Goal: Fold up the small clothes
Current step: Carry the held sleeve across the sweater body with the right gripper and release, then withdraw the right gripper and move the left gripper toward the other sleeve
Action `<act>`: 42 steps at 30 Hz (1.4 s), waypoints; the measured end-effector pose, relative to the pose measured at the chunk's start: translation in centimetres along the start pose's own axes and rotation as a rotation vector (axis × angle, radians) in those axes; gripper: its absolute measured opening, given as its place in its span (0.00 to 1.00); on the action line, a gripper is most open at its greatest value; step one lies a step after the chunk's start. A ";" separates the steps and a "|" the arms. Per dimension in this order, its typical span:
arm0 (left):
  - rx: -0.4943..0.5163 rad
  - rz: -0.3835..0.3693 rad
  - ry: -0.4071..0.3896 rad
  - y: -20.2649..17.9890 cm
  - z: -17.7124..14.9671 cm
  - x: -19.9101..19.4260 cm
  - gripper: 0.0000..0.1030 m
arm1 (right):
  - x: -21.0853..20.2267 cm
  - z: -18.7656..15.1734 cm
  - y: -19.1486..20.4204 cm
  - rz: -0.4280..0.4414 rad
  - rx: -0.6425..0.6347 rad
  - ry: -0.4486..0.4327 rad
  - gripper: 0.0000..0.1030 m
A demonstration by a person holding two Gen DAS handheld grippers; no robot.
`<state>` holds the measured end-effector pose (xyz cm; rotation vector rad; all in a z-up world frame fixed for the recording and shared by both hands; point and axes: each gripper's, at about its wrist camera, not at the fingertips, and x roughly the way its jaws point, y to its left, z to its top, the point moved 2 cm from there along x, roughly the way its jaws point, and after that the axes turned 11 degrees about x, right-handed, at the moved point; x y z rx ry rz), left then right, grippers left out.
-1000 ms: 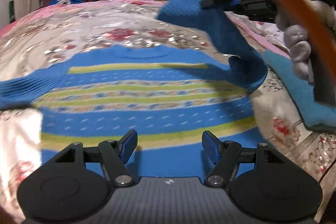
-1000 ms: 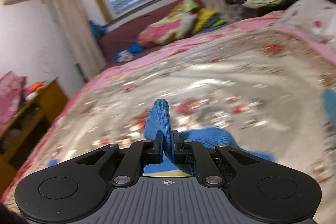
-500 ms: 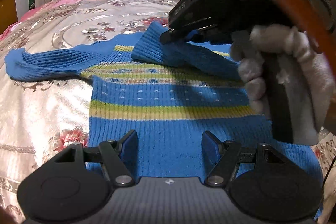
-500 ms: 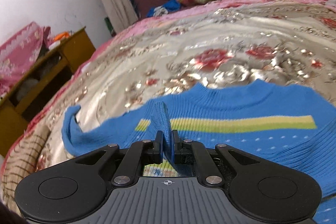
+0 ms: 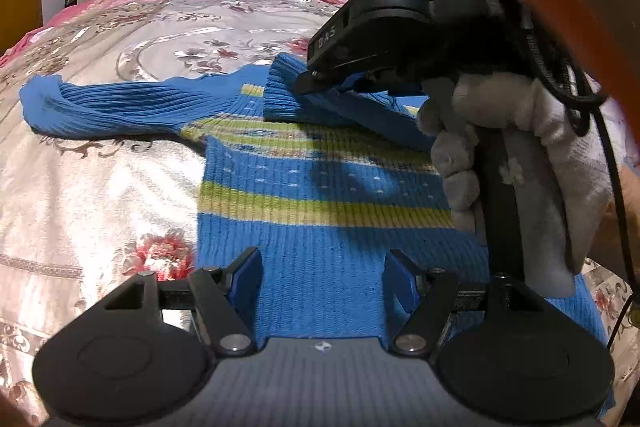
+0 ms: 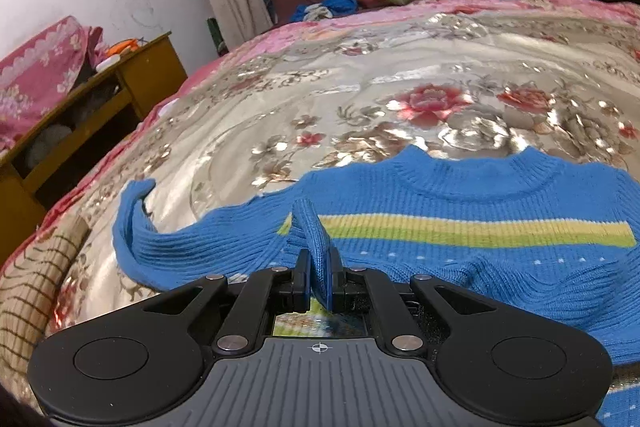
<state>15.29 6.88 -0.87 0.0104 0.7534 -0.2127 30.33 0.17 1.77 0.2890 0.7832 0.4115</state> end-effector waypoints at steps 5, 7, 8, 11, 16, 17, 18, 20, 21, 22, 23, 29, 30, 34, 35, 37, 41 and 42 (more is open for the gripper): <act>-0.026 0.006 -0.005 1.0 -0.2 -0.2 0.71 | -1.9 2.3 -0.6 -0.002 0.087 -0.095 0.06; -0.035 0.004 -0.008 1.1 -0.2 -0.3 0.71 | -3.1 3.5 -1.2 -0.012 0.140 -0.164 0.06; -0.037 0.002 -0.009 1.1 -0.2 -0.3 0.71 | -3.7 4.0 -1.4 -0.009 0.160 -0.194 0.06; -0.035 0.000 -0.010 1.1 -0.3 -0.3 0.71 | -4.0 3.9 -0.8 0.010 0.160 -0.209 0.06; -0.010 0.011 0.013 1.0 -0.6 -0.4 0.71 | 0.5 0.9 1.2 0.057 0.079 0.054 0.15; 0.000 0.019 0.014 0.9 -0.8 -0.5 0.71 | 1.1 0.5 1.1 0.053 0.076 0.094 0.15; 0.003 0.021 0.015 0.9 -0.9 -0.6 0.71 | 1.1 0.2 1.0 0.065 0.077 0.113 0.15; 0.005 0.017 0.023 1.0 -0.9 -0.5 0.71 | 0.1 0.2 0.4 0.093 0.078 0.112 0.15; 0.004 0.019 0.021 1.0 -0.7 -0.5 0.71 | -0.8 0.3 0.1 0.103 0.071 0.100 0.16; 0.006 0.021 0.017 1.0 -0.5 -0.5 0.71 | -1.7 0.5 -0.3 0.106 0.065 0.083 0.16; 0.010 0.023 0.008 0.9 -0.2 -0.5 0.71 | -3.0 0.8 -1.0 0.105 0.068 0.055 0.19; 0.076 0.069 -0.080 0.3 4.0 0.9 0.71 | -8.6 1.0 -6.7 0.007 0.165 -0.094 0.26; 0.082 0.084 -0.084 0.2 4.7 1.6 0.71 | -8.9 1.2 -7.7 -0.016 0.183 -0.110 0.26; 0.080 0.126 -0.110 0.2 7.5 4.2 0.71 | -8.1 1.8 -11.9 -0.083 0.253 -0.117 0.26; 0.075 0.138 -0.112 0.2 7.9 4.9 0.71 | -7.6 1.8 -12.9 -0.107 0.259 -0.110 0.26; 0.066 0.162 -0.102 0.4 8.4 6.4 0.71 | -6.9 1.5 -14.2 -0.139 0.264 -0.093 0.26; 0.063 0.188 0.001 1.1 8.1 10.1 0.72 | -6.2 0.3 -16.3 -0.159 0.277 -0.055 0.24; 0.076 0.190 -0.008 1.0 7.9 10.3 0.73 | -6.5 0.0 -16.3 -0.148 0.272 -0.059 0.24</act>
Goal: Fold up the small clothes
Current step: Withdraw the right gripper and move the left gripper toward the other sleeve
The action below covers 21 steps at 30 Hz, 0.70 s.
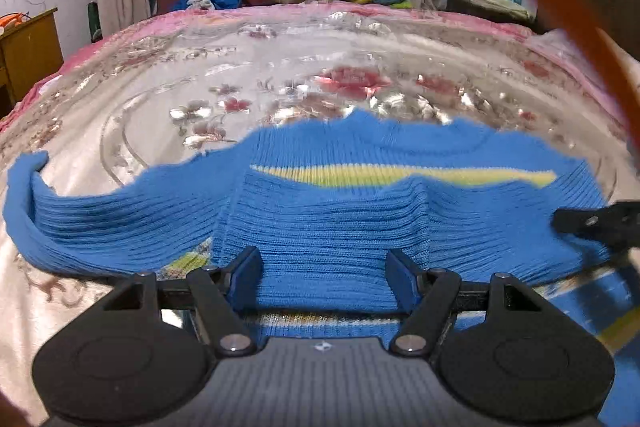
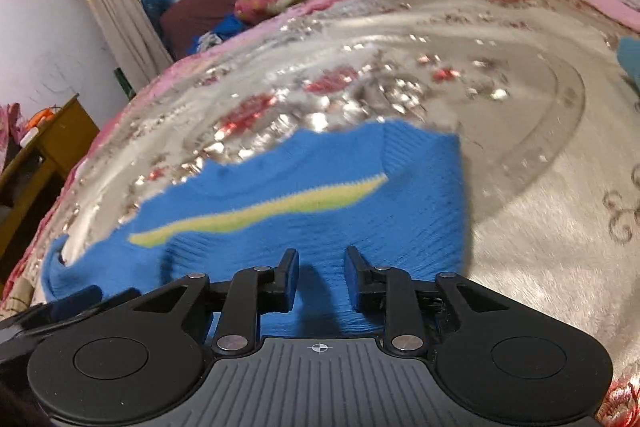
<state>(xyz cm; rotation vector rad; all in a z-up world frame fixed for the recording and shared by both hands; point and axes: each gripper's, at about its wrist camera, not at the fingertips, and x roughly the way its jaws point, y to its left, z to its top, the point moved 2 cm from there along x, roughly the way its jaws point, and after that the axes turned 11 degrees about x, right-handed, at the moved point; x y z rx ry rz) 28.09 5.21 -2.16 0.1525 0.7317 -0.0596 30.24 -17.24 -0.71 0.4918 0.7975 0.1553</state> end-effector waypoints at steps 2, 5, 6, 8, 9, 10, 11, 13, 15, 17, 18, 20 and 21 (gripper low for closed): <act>0.041 0.015 -0.008 -0.4 -0.1 -0.4 0.74 | -0.4 -0.1 -0.3 0.004 -0.009 -0.003 0.24; 0.066 0.044 -0.011 -0.6 -0.2 -1.0 0.74 | -1.3 0.0 -0.3 0.009 -0.003 -0.023 0.26; 0.065 0.052 -0.014 -0.5 -0.3 -1.2 0.74 | -1.5 0.1 -0.1 0.018 0.002 -0.032 0.26; 0.058 0.057 -0.008 -0.2 -0.3 -1.2 0.74 | -1.8 0.2 0.1 0.030 0.000 -0.046 0.26; 0.053 0.056 -0.001 -0.2 -0.4 -1.2 0.74 | -1.6 0.2 0.2 0.018 -0.008 -0.042 0.26; 0.052 0.056 0.003 -0.2 -0.4 -1.2 0.75 | -1.1 0.2 0.3 -0.008 -0.016 -0.024 0.26; 0.053 0.056 0.008 -0.1 -0.4 -1.2 0.75 | -0.5 0.1 0.2 -0.039 -0.020 0.011 0.25; 0.051 0.059 0.012 0.0 -0.1 -1.5 0.75 | -0.6 -0.1 0.2 -0.046 -0.018 0.010 0.25; 0.047 0.063 -0.002 0.1 -0.1 -2.0 0.75 | -1.4 -0.2 0.4 -0.032 -0.017 0.004 0.26; 0.036 0.062 -0.001 0.2 -0.2 -2.1 0.75 | -1.9 -0.3 0.6 -0.016 -0.018 -0.006 0.26; 0.033 0.056 0.012 0.2 -0.4 -1.9 0.75 | -1.9 -0.4 0.6 -0.020 -0.018 -0.005 0.26; 0.050 0.061 0.025 -0.1 -0.6 -1.5 0.76 | -1.2 -0.7 0.4 -0.056 -0.014 0.032 0.26; 0.061 0.068 0.026 -0.2 -0.5 -1.5 0.76 | -1.1 -0.8 0.4 -0.063 -0.013 0.036 0.26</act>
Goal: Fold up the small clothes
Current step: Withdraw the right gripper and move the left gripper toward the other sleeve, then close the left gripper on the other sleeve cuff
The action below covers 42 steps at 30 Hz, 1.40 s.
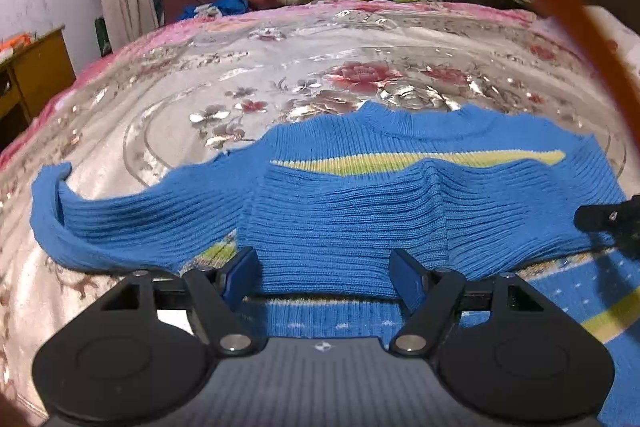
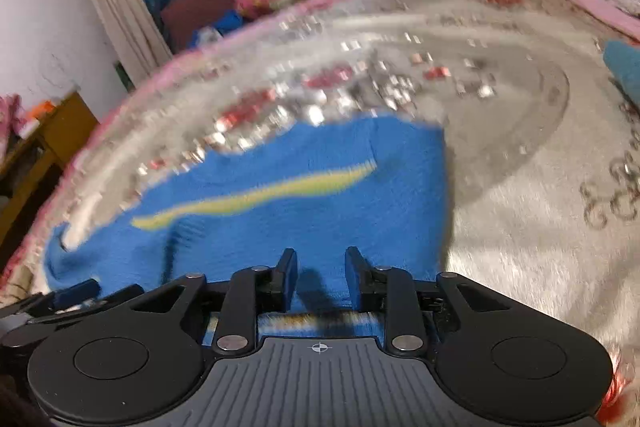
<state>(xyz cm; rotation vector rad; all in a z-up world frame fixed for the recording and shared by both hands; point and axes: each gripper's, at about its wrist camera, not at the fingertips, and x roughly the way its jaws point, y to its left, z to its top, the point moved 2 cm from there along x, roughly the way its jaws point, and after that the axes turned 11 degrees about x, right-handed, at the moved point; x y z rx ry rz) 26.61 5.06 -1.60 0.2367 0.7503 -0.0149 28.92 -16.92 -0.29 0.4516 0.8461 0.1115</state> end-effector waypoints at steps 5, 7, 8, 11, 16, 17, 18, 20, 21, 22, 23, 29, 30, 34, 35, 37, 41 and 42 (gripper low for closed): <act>-0.026 -0.014 -0.003 0.5 0.3 -0.7 0.76 | -1.6 -0.1 0.7 0.025 0.003 -0.023 0.28; -0.024 -0.007 -0.005 0.7 0.0 -1.1 0.76 | -2.0 -0.2 0.8 0.036 0.006 -0.026 0.28; -0.025 -0.006 -0.003 0.9 -0.3 -1.2 0.76 | -2.1 -0.4 0.7 0.037 0.012 -0.019 0.28; -0.038 -0.014 0.015 1.4 -1.1 -1.4 0.76 | -2.2 -1.0 0.7 0.044 0.021 -0.001 0.29; -0.036 -0.011 0.021 1.7 -1.7 -2.0 0.76 | -1.9 -2.0 0.7 0.016 0.023 0.036 0.31; -0.039 -0.015 0.017 1.8 -1.8 -2.2 0.76 | -2.1 -2.1 0.7 0.017 0.026 0.032 0.31; -0.041 -0.017 0.011 1.9 -1.8 -2.5 0.76 | -2.3 -2.2 0.7 0.023 0.029 0.029 0.31; -0.042 -0.018 0.006 2.1 -1.9 -2.9 0.76 | -2.7 -2.4 0.7 0.036 0.036 0.024 0.31; -0.044 -0.019 0.005 2.1 -2.0 -3.1 0.76 | -2.8 -2.6 0.7 0.038 0.040 0.025 0.32; -0.046 -0.019 0.004 2.3 -2.1 -3.3 0.76 | -2.8 -2.8 0.7 0.039 0.043 0.031 0.32; -0.049 -0.019 0.003 2.4 -2.2 -3.5 0.76 | -2.7 -3.1 0.7 0.036 0.044 0.041 0.32; -0.062 -0.017 -0.017 3.5 -3.0 -5.2 0.76 | -3.7 -3.8 1.9 0.061 0.043 0.050 0.33; -0.065 -0.016 -0.021 3.7 -3.1 -5.5 0.76 | -4.0 -3.8 2.2 0.072 0.044 0.049 0.33; -0.084 -0.009 -0.039 5.0 -3.7 -6.8 0.76 | -5.5 -3.9 3.7 0.120 0.051 0.044 0.33; -0.086 0.001 -0.038 5.5 -3.9 -7.1 0.76 | -5.9 -4.1 4.0 0.140 0.054 0.048 0.33; -0.094 0.020 -0.040 6.4 -4.4 -7.7 0.76 | -6.5 -4.5 4.5 0.168 0.046 0.048 0.34; -0.153 0.060 -0.043 8.8 -6.2 -8.6 0.76 | -6.3 -5.7 4.6 0.154 0.039 0.058 0.36; -0.171 0.070 -0.038 9.5 -6.6 -8.7 0.76 | -6.0 -6.0 4.6 0.145 0.037 0.061 0.36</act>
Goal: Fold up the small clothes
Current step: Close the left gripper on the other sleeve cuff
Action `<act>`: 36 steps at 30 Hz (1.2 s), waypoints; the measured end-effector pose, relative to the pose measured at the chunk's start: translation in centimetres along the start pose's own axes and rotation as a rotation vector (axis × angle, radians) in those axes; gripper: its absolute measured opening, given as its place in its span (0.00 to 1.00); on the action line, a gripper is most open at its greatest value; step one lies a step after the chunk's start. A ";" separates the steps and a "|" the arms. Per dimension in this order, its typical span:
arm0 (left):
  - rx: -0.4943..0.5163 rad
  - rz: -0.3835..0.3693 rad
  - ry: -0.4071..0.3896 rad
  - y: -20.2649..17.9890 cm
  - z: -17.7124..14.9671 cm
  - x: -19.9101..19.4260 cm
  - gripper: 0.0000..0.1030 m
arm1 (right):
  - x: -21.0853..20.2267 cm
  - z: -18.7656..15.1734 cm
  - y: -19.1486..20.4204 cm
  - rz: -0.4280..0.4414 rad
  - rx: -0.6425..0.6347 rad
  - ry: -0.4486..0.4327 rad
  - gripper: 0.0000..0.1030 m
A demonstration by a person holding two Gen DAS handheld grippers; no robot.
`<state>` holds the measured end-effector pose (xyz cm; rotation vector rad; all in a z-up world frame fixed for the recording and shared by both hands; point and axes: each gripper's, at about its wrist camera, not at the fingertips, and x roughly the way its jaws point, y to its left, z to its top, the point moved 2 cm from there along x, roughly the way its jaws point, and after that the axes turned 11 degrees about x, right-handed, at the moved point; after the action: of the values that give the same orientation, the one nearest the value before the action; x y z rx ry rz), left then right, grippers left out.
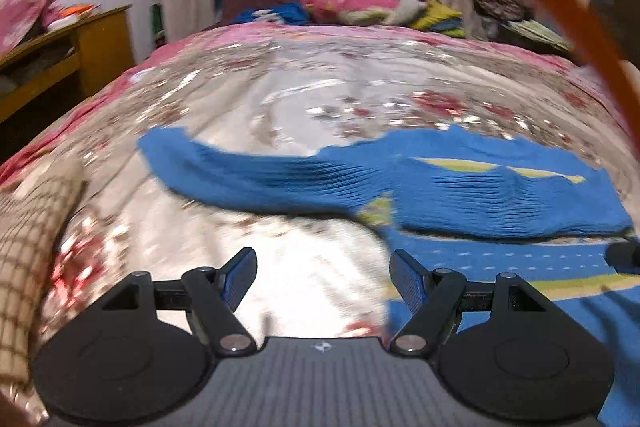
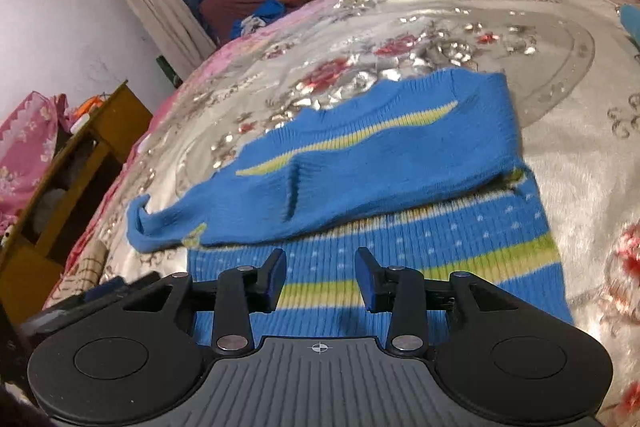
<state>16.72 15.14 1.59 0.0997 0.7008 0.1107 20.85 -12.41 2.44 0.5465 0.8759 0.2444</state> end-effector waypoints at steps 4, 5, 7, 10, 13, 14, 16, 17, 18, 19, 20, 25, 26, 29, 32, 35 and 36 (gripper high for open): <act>-0.047 0.054 0.029 3.0 -1.2 0.7 0.76 | 1.0 -1.0 -0.4 -0.021 0.011 0.012 0.36; -0.057 0.065 0.035 3.6 -1.3 0.9 0.76 | 1.2 -1.2 -0.5 -0.021 0.015 0.014 0.36; -0.084 0.072 0.039 4.8 -1.2 1.5 0.76 | 1.5 -1.5 -0.6 -0.022 0.014 0.014 0.37; -0.103 0.090 0.012 5.8 0.2 2.3 0.76 | 2.1 -1.7 -0.2 -0.030 -0.002 0.015 0.36; -0.152 0.116 -0.015 7.3 1.9 3.8 0.76 | 2.5 -1.9 0.3 -0.029 -0.028 0.014 0.36; -0.177 0.120 -0.017 7.9 2.4 4.5 0.76 | 2.6 -2.0 0.4 -0.029 -0.040 0.011 0.36; -0.214 0.139 -0.015 9.1 3.3 6.0 0.76 | 2.7 -2.1 0.6 -0.027 -0.056 0.006 0.36; -0.224 0.156 -0.011 9.6 3.7 6.8 0.76 | 2.8 -2.1 0.7 -0.026 -0.061 0.006 0.36; -0.231 0.170 -0.005 9.9 4.1 7.6 0.76 | 2.9 -2.2 0.7 -0.025 -0.064 0.006 0.36; -0.239 0.179 0.001 10.3 4.3 8.2 0.75 | 3.1 -2.2 0.7 -0.024 -0.065 0.008 0.36; -0.252 0.182 0.010 10.5 4.5 8.7 0.75 | 3.3 -2.2 0.8 -0.022 -0.065 0.012 0.36; -0.305 0.195 0.068 11.7 4.8 11.2 0.57 | 4.1 -2.3 0.8 -0.014 -0.057 0.030 0.37; -0.307 0.202 0.082 11.9 4.6 11.5 0.48 | 4.2 -2.3 0.8 -0.011 -0.056 0.031 0.37; -0.351 0.181 0.088 12.4 3.7 11.5 0.30 | 4.1 -2.3 0.8 -0.005 -0.051 0.031 0.37; -0.379 0.161 0.070 12.7 3.0 11.1 0.20 | 3.9 -2.3 0.8 -0.001 -0.047 0.029 0.37; -0.398 0.140 0.053 12.9 2.9 10.3 0.14 | 3.7 -2.3 0.7 -0.001 -0.046 0.027 0.37; -0.412 0.130 0.043 13.0 2.9 9.9 0.13 | 3.6 -2.3 0.7 -0.001 -0.046 0.025 0.37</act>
<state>25.22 29.15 -0.86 -0.2533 0.7013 0.3801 21.34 -9.49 -0.74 0.5017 0.8928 0.2706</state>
